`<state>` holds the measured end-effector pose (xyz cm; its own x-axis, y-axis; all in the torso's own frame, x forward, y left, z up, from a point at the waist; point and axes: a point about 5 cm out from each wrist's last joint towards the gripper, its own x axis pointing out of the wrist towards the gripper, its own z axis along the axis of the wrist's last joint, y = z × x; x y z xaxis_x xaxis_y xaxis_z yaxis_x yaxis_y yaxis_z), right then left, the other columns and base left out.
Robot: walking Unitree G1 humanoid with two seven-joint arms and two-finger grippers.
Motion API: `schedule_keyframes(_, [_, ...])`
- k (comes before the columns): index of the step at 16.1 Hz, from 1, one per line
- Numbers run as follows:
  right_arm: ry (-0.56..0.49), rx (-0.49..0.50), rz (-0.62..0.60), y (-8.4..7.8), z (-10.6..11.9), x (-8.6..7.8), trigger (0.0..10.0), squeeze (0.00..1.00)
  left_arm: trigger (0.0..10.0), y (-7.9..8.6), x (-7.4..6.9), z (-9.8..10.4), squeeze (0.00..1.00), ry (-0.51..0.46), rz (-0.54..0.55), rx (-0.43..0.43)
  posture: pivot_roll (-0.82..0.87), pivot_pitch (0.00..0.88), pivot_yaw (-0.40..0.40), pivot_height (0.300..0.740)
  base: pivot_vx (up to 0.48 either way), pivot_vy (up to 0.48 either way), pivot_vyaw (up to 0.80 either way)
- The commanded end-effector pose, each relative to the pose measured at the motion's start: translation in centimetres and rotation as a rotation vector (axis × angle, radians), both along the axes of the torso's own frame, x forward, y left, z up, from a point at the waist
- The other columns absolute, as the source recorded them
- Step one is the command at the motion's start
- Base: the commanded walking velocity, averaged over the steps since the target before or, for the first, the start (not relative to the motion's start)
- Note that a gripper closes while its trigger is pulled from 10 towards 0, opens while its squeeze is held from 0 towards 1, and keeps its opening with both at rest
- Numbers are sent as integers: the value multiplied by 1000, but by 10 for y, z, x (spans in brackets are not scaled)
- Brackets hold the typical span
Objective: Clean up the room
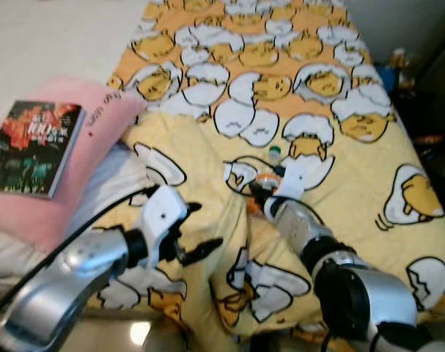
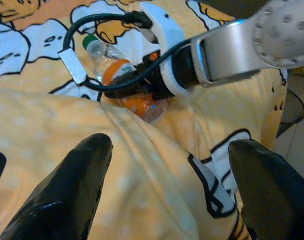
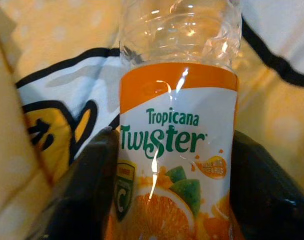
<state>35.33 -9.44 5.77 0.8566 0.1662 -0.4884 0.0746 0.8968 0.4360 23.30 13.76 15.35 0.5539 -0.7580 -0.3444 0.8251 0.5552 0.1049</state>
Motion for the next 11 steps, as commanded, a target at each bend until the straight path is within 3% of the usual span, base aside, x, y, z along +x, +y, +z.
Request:
schedule_keyframes(1, [-68,-18,17,4,18,11,0,0,10000,-1,7,-3,0,-4,13,-11,305,9,-40,740,0,0,0])
schedule_keyframes(2, [-188,-88,22,-4,44,26,0,0,10000,-2,25,-8,0,-16,56,-45,277,0,-36,740,0,0,0])
schedule_keyframes(3, [-233,-116,10,-11,52,31,0,0,10000,-3,31,-10,0,-14,76,-73,263,0,-34,740,0,0,0])
schedule_keyframes(4, [-343,-186,-16,-28,71,39,0,0,10000,-3,47,-15,0,5,153,-156,231,0,-30,740,0,0,0])
schedule_keyframes(5, [-376,-221,-21,-33,76,41,0,0,10000,-2,53,-17,0,11,179,-168,210,0,-29,740,0,0,0])
schedule_keyframes(7, [-490,-351,-92,-59,83,38,0,0,10000,0,72,-28,0,5,276,-181,169,0,-25,740,0,0,0])
schedule_keyframes(8, [-553,-439,-153,-74,77,28,0,0,10000,-1,78,-30,0,-8,331,-193,141,0,-22,740,0,0,0])
schedule_keyframes(9, [-636,-553,-216,-90,65,5,0,0,10000,0,85,-31,0,-41,404,-223,126,0,-22,740,0,0,0])
schedule_keyframes(10, [-661,-594,-234,-95,52,-15,0,0,10000,2,87,-29,0,-85,450,-249,117,0,-23,740,0,0,0])
schedule_keyframes(11, [-647,-690,-197,-100,15,-67,0,0,10000,19,87,-16,0,-179,639,-469,84,0,-7,740,281,-386,0])
